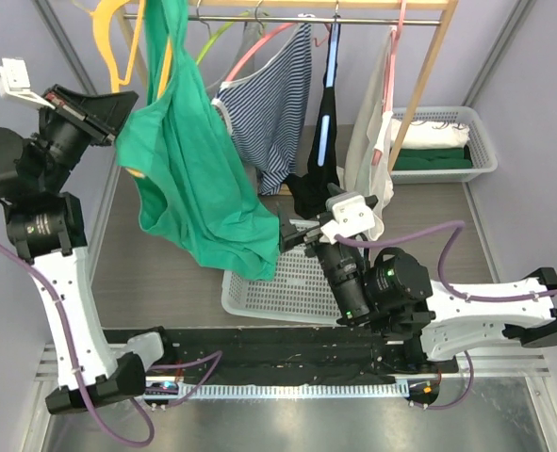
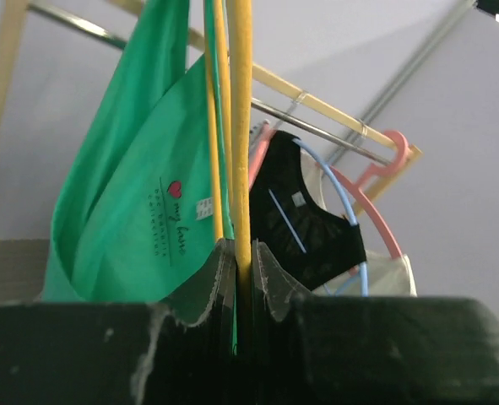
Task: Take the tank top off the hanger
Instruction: Pick up the hanger from the clothesline.
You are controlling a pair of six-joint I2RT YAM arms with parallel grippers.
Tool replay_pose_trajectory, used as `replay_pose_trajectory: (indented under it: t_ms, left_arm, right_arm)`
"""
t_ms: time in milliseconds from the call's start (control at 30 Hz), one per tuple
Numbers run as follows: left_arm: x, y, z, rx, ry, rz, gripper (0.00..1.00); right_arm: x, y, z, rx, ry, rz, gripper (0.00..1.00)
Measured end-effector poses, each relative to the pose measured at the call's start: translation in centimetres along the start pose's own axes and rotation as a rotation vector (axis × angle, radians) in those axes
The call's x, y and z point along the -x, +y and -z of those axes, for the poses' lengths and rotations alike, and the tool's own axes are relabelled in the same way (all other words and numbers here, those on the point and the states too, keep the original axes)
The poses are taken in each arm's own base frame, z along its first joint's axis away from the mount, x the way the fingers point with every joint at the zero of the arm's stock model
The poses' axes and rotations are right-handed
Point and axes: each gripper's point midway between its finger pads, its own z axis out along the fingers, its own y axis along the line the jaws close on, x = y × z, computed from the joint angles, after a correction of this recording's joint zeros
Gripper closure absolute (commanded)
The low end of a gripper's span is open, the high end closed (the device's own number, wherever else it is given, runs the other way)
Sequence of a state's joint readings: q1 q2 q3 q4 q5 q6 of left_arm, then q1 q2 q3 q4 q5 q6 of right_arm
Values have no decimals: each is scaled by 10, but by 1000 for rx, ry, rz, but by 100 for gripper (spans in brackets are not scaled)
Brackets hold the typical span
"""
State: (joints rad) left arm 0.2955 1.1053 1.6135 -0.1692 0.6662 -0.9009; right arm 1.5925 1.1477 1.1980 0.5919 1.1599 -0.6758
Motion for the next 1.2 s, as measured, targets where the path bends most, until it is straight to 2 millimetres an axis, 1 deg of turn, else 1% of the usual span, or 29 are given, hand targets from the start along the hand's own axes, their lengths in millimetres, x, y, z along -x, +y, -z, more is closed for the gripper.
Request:
replay_pose_trajectory:
  t_ms: [67,100,200,300,400,467,500,600,733,833,867,933,967,1000,1033,1100,1167,1200]
  left_arm:
    - [4,-29,8,-54,16,-84,100]
    - [9,-45,14,-81,10,-136,100]
    - [24,-95,42,-162,-37,-285,100]
    - [26,-137,70,-245,-61,-374,100]
    - [22,-174,95,-336,-70,-436,100]
    - [17,-188,105,-390,-53,-457,100]
    - [14,-191,107,-409,-38,-459,100]
    - [1,-192,109,-453,38,-433,100]
    - [-16,-179,106,-468,121,-378,100]
    - [-30,-160,100,-452,172,-304,99]
    - [-34,-153,98,-441,182,-278,99]
    - [-44,-131,88,-406,204,-207,99]
    - [-46,-123,83,-394,210,-180,99]
    - [-48,-115,74,-383,214,-139,99]
    - [-50,-112,67,-386,222,-113,99]
    - [-56,-105,46,-389,239,-54,99]
    - [-63,-102,34,-402,263,-25,99]
    - [-68,-97,26,-401,279,-7,99]
  right_arm:
    - [-3,-4,-2,-10,10,-7,0]
    - [-4,-7,-3,-16,14,-13,0]
    - [-5,-12,-3,-20,22,-40,0]
    - [-3,-19,0,-20,28,-75,0]
    - [-1,-27,3,-24,35,-107,0]
    - [0,-35,5,-27,38,-128,0]
    - [2,-38,7,-29,39,-139,0]
    - [8,-56,12,-39,37,-181,0]
    - [18,-86,21,-51,32,-241,0]
    - [29,-109,27,-57,25,-292,0]
    - [31,-114,29,-58,24,-299,0]
    - [37,-132,34,-71,16,-331,0]
    - [39,-138,35,-79,14,-342,0]
    - [40,-143,36,-90,13,-346,0]
    - [41,-146,36,-101,13,-344,0]
    - [39,-144,35,-114,22,-311,0]
    - [35,-134,31,-119,36,-260,0]
    - [32,-129,29,-119,43,-231,0]
